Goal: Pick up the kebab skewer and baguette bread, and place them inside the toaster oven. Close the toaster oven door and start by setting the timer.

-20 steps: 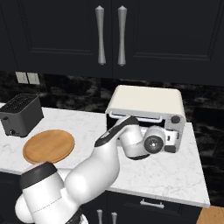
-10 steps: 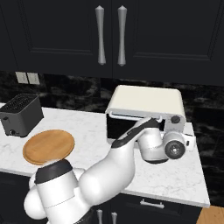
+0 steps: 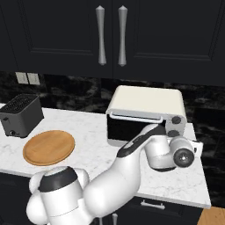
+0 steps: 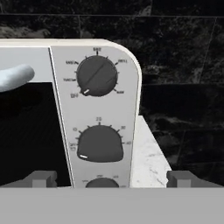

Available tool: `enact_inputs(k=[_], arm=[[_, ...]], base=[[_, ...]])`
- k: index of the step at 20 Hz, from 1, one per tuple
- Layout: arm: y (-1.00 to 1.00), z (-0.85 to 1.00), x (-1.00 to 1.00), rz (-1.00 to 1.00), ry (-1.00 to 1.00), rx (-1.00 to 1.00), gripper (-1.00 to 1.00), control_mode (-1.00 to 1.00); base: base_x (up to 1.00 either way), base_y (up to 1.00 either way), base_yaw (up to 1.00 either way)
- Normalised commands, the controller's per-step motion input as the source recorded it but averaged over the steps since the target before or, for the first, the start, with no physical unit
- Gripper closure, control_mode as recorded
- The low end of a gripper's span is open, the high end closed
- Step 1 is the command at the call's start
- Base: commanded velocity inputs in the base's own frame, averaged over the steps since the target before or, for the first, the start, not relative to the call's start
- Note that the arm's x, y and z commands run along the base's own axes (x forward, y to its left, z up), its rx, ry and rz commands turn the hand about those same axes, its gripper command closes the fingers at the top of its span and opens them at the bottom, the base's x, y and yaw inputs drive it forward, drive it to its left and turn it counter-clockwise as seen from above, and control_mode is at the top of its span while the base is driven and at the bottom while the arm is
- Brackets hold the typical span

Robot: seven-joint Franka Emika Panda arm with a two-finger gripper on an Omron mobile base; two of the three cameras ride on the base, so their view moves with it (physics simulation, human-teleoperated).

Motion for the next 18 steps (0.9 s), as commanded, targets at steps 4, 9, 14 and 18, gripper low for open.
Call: enact_inputs(k=[4, 9, 14, 18], arm=[[0.06, 0.0, 0.06, 0.06, -0.2, 0.03, -1.0, -1.0], [0.02, -0.12, 0.01, 0.1, -0.21, 0.03, -1.0, -1.0], [-0.06, -0.25, 0.01, 0.06, -0.02, 0.03, -1.0, -1.0], [-0.05, -0.05, 0.1, 0.0, 0.0, 0.0, -1.0, -1.0]], base=[[0.0, 0.0, 0.0], [0.0, 0.0, 0.0], [0.0, 0.0, 0.0], [0.0, 0.0, 0.0]])
